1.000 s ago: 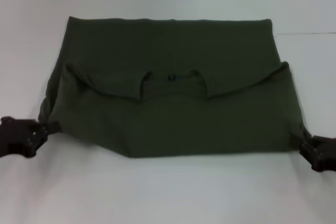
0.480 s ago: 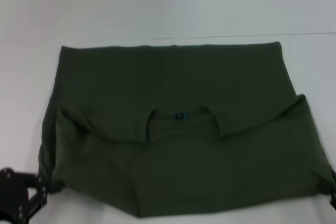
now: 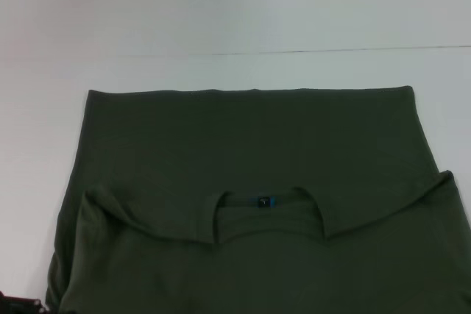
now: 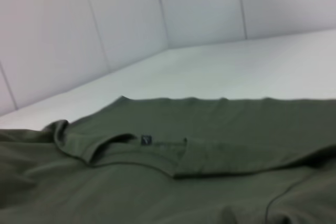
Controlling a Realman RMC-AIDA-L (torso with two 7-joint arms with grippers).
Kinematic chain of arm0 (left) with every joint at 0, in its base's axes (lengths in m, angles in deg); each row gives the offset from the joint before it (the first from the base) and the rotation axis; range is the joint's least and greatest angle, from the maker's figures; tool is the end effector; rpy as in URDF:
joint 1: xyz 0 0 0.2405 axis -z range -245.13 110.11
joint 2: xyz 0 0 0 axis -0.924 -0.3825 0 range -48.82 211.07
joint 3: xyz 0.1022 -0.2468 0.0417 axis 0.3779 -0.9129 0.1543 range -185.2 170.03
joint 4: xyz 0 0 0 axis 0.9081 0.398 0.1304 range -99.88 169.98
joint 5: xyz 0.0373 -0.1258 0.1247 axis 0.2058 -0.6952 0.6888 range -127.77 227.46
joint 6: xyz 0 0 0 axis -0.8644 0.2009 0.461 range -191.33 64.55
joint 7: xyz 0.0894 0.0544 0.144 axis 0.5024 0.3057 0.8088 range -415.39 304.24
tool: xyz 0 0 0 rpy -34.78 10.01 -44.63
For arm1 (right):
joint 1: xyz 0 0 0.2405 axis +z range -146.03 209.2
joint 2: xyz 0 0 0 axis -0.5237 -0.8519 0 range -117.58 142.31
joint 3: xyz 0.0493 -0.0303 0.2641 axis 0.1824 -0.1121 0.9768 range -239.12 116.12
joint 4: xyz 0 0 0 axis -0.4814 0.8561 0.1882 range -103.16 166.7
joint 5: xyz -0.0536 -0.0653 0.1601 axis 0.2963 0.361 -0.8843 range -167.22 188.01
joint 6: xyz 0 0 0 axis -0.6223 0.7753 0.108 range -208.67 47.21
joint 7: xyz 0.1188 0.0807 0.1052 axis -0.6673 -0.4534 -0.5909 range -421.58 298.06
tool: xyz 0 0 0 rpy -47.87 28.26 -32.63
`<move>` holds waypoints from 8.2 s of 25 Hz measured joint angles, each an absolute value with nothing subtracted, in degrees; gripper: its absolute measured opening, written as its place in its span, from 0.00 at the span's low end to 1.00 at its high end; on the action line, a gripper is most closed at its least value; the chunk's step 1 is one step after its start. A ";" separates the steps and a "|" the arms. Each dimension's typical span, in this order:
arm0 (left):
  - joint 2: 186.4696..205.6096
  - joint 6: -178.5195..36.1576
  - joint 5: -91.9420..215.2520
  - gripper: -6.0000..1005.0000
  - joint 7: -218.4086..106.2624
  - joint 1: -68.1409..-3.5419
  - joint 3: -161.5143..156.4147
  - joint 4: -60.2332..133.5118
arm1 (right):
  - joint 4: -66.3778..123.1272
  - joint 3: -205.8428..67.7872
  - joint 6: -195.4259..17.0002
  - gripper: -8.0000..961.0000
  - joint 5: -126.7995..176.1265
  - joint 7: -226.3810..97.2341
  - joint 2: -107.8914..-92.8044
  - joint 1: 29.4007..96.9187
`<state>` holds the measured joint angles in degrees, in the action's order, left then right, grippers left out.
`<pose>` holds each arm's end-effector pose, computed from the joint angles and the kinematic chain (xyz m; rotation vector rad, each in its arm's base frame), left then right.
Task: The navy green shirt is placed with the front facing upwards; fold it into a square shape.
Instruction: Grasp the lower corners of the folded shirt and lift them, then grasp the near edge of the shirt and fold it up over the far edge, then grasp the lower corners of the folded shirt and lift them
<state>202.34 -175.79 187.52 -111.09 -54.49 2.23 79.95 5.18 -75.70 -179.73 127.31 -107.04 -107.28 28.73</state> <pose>-0.3265 0.1866 -0.0071 -2.6573 -0.5838 -0.6537 0.3718 0.1330 -0.0143 -2.1927 0.7830 0.6943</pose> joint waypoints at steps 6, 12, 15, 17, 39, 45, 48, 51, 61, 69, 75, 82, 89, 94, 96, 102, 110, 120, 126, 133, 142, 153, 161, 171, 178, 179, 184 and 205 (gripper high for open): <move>202.15 -178.01 187.46 0.05 -110.44 -54.42 -1.01 80.21 | 4.45 -73.10 -182.17 0.08 127.57 -109.16 -107.15 29.44; 201.56 -175.54 186.02 0.05 -115.55 -52.47 -7.23 78.96 | 2.25 -70.97 -181.11 0.08 127.87 -119.76 -107.13 33.37; 201.47 -172.95 185.90 0.05 -117.80 -51.87 -8.12 78.22 | 1.28 -70.76 -180.70 0.08 127.94 -124.03 -107.15 34.91; 201.47 -171.44 185.60 0.05 -118.95 -51.53 -8.65 77.54 | 0.27 -70.58 -180.56 0.08 127.97 -126.88 -107.05 35.80; 202.60 -155.97 181.88 0.05 -126.82 -41.48 -9.73 74.03 | -11.21 -71.21 -171.67 0.08 131.68 -151.41 -106.65 53.02; 202.77 -146.63 180.43 0.05 -129.11 -37.24 -9.04 73.17 | -10.86 -74.10 -163.03 0.08 131.68 -154.30 -106.32 58.15; 202.88 -140.16 180.41 0.05 -130.07 -34.04 -8.84 71.78 | -10.53 -77.73 -155.88 0.08 131.68 -156.24 -106.44 60.40; 202.88 -135.13 180.39 0.06 -130.27 -31.55 -8.82 70.30 | -10.16 -82.12 -149.43 0.08 131.67 -157.48 -106.67 62.23; 202.96 -112.92 179.88 0.06 -130.81 -23.63 -1.54 64.96 | -6.04 -87.29 -133.63 0.08 131.50 -159.53 -106.45 68.39; 202.83 -98.01 179.79 0.06 -130.64 -18.91 2.65 60.48 | -1.85 -92.07 -124.46 0.08 131.22 -159.46 -106.33 71.60; 202.94 -93.83 178.48 0.06 -130.41 -18.01 3.19 59.26 | 1.48 -93.96 -117.41 0.08 131.08 -158.98 -106.92 73.03; 202.95 -93.59 175.29 0.06 -130.37 -18.19 3.21 59.05 | 2.28 -94.23 -116.09 0.08 131.06 -158.45 -107.01 73.89; 203.35 -93.84 173.56 0.32 -129.79 -18.32 3.23 58.85 | 1.84 -94.28 -116.19 0.27 131.06 -158.61 -107.08 73.95; 203.38 -95.21 169.85 0.51 -129.81 -19.16 3.23 59.45 | 0.59 -93.93 -119.13 0.49 131.07 -159.10 -107.05 73.22; 203.20 -97.60 169.50 0.57 -130.31 -19.82 3.24 59.92 | 0.02 -93.85 -120.78 0.57 131.07 -159.12 -107.10 72.75; 200.94 -112.78 169.87 0.74 -137.94 -24.32 3.22 62.65 | -1.77 -94.02 -127.17 0.69 130.46 -158.67 -107.20 70.84; 199.42 -131.81 174.82 0.83 -149.89 -33.52 3.22 72.28 | -2.38 -94.18 -138.39 0.69 122.53 -151.31 -107.20 66.29; 199.34 -135.48 190.25 0.83 -161.19 -35.48 4.47 77.90 | -1.70 -94.28 -145.30 0.68 119.99 -147.18 -107.37 64.39; 199.95 -133.97 190.86 0.83 -163.12 -35.35 9.39 77.45 | -1.60 -94.28 -146.11 0.68 119.95 -146.71 -107.53 64.10; 199.93 -132.51 192.00 0.83 -164.36 -34.36 10.97 75.77 | -1.49 -94.28 -146.16 0.68 119.91 -146.68 -107.54 63.84; 200.06 -132.99 191.62 0.70 -163.02 -34.34 11.93 75.74 | -1.45 -93.93 -146.20 0.68 119.90 -146.66 -107.51 63.51; 200.13 -132.81 191.16 0.24 -162.59 -34.03 12.03 75.12 | -2.80 -92.87 -150.01 0.68 117.82 -146.66 -106.66 59.45; 200.13 -134.21 191.13 0.09 -162.01 -34.49 11.56 75.19 | -5.57 -92.43 -153.61 0.68 117.82 -145.99 -106.19 51.77; 200.47 -136.92 190.37 0.03 -161.23 -35.17 11.39 75.96 | -4.83 -92.40 -153.50 0.68 118.20 -142.50 -106.84 47.07; 200.48 -137.13 190.29 0.04 -161.22 -34.78 11.40 76.00 | -2.55 -93.07 -149.77 0.68 118.24 -142.04 -107.16 47.63; 200.48 -137.13 190.29 0.04 -161.22 -34.75 11.40 76.01 | -2.26 -93.19 -149.36 0.68 118.25 -142.03 -107.17 47.80; 200.48 -137.13 190.29 0.05 -161.16 -34.72 11.40 76.01 | -1.13 -93.36 -148.17 0.68 118.77 -142.12 -107.17 49.02; 200.53 -140.43 188.60 0.09 -155.20 -35.46 11.40 76.11 | -0.90 -92.78 -147.88 0.18 123.80 -142.28 -107.11 50.62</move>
<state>200.53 -140.43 188.60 -155.20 -35.46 11.40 76.11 -0.90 -92.78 -147.88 123.80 -142.28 -107.11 50.62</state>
